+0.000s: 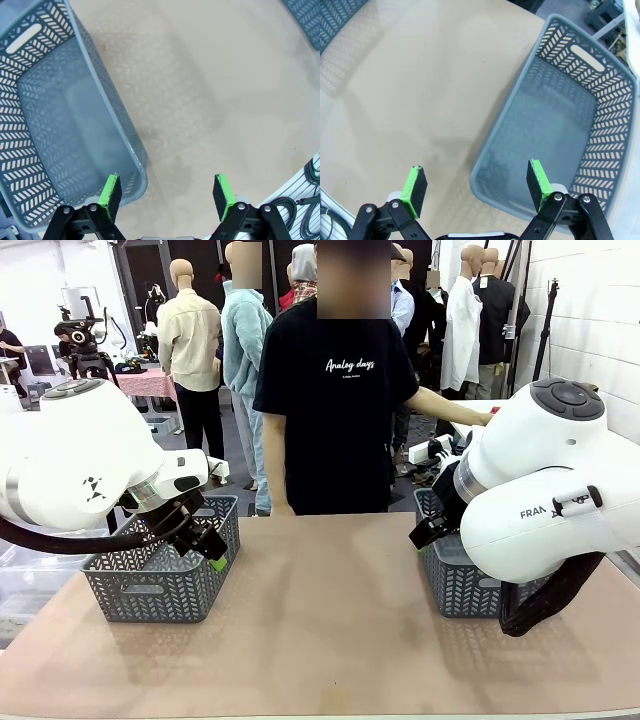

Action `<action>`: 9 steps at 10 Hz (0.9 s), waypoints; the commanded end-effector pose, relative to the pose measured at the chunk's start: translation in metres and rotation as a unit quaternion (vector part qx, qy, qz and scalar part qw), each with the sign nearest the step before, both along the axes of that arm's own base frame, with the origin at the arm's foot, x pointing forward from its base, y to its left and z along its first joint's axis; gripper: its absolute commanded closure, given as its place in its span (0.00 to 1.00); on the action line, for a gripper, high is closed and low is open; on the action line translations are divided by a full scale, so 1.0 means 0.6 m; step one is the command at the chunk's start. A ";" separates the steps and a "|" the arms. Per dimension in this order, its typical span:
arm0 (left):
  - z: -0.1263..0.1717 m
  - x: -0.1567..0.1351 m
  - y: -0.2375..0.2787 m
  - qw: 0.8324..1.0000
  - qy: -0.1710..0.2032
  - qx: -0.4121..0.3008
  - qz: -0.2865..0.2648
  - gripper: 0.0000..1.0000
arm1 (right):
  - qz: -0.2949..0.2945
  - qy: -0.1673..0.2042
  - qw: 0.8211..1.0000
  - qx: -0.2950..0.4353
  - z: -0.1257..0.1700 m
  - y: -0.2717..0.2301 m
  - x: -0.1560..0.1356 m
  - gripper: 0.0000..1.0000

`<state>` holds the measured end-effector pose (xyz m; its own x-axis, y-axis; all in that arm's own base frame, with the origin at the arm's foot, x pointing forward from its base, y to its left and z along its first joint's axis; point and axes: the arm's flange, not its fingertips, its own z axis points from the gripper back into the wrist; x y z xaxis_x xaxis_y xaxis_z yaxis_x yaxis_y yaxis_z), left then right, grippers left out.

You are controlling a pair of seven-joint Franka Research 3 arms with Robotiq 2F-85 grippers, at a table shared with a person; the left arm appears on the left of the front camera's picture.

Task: Sort the tops and bottoms.
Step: Lift clothes from the center of the table with your left hand.

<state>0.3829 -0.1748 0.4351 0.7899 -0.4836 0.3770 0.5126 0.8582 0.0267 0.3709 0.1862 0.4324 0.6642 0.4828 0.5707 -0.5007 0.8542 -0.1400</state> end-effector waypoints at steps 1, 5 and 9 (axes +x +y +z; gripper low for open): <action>-0.002 -0.002 0.003 1.000 -0.001 0.005 -0.004 0.04 | 0.001 0.001 1.000 0.000 -0.002 0.002 0.000 0.00; -0.002 -0.002 0.003 1.000 -0.001 0.005 -0.004 0.04 | 0.001 0.001 1.000 0.000 -0.002 0.002 0.000 0.00; -0.002 -0.002 0.003 1.000 -0.001 0.005 -0.004 0.04 | 0.001 0.001 1.000 0.000 -0.002 0.002 0.000 0.00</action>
<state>0.3829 -0.1748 0.4351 0.7899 -0.4836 0.3770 0.5126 0.8582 0.0267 0.3709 0.1862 0.4324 0.6642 0.4828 0.5707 -0.5007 0.8542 -0.1400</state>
